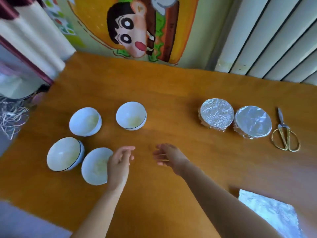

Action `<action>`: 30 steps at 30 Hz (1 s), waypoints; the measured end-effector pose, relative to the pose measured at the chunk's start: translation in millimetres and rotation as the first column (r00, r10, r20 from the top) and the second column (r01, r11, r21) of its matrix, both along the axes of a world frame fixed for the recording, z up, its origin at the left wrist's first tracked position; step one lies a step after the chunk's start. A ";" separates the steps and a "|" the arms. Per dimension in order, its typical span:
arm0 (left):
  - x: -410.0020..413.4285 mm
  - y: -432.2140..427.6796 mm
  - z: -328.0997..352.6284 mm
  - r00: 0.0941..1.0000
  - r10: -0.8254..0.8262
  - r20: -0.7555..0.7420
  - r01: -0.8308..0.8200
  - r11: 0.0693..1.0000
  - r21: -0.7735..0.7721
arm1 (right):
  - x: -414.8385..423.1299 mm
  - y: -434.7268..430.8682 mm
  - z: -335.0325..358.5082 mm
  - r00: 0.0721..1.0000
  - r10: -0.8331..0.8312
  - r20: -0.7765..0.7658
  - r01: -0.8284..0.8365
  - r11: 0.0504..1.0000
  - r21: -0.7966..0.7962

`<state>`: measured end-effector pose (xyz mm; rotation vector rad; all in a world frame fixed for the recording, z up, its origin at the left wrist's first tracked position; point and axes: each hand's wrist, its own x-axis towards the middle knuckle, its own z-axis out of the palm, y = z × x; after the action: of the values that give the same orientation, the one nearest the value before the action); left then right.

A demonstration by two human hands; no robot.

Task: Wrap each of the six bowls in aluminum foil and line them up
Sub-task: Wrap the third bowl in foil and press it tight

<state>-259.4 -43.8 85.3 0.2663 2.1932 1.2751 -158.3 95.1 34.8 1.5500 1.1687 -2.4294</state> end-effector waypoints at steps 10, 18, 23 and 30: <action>-84.9 -116.1 -22.2 0.889 0.457 0.041 -0.447 0.882 -0.151 | -106.7 -117.2 -23.9 0.939 0.337 0.075 -0.345 0.924 0.166; -86.6 -110.2 -38.5 0.863 0.188 0.469 -0.169 0.982 -0.082 | -79.3 -123.5 -29.6 0.981 0.115 0.155 -0.164 0.923 0.349; -48.5 -76.4 -41.9 0.846 -0.031 0.532 0.042 0.999 -0.009 | -15.9 -102.4 -25.4 0.976 -0.054 0.211 -0.030 0.926 0.377; 25.4 -37.5 -40.4 0.803 -0.259 0.537 0.284 0.958 0.039 | 77.2 -88.8 -25.3 0.935 -0.282 0.213 0.190 0.909 0.372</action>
<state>-233.9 -81.3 44.8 0.1694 1.6275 0.9884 -81.1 6.3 9.5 2.1570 1.4891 -2.1298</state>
